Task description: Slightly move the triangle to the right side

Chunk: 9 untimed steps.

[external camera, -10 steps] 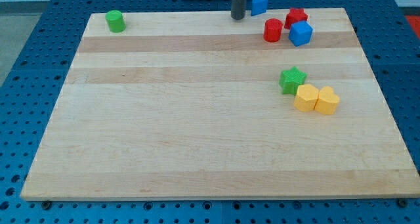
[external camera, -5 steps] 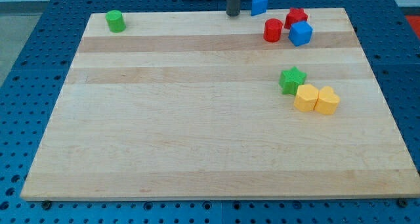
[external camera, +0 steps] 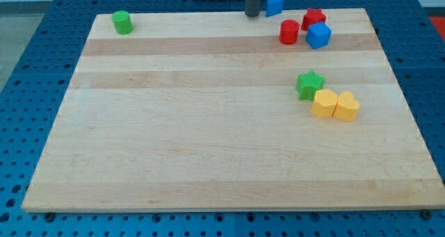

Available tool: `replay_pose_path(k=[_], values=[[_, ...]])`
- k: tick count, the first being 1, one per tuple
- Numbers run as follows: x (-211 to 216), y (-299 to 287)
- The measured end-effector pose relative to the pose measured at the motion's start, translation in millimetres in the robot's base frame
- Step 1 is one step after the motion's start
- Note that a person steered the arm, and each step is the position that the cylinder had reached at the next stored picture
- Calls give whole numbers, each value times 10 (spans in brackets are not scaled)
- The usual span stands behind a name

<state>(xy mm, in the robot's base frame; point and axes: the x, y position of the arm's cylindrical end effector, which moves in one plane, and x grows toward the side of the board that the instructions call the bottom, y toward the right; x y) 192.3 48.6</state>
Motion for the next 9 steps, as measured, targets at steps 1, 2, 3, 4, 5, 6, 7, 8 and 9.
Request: replay_pose_path(k=[1,2,3,4,5,6,7,8,9], values=[[9,51],[9,87],[9,89],[9,89],[10,89],[38,102],[118,120],[171,168],[184,191]])
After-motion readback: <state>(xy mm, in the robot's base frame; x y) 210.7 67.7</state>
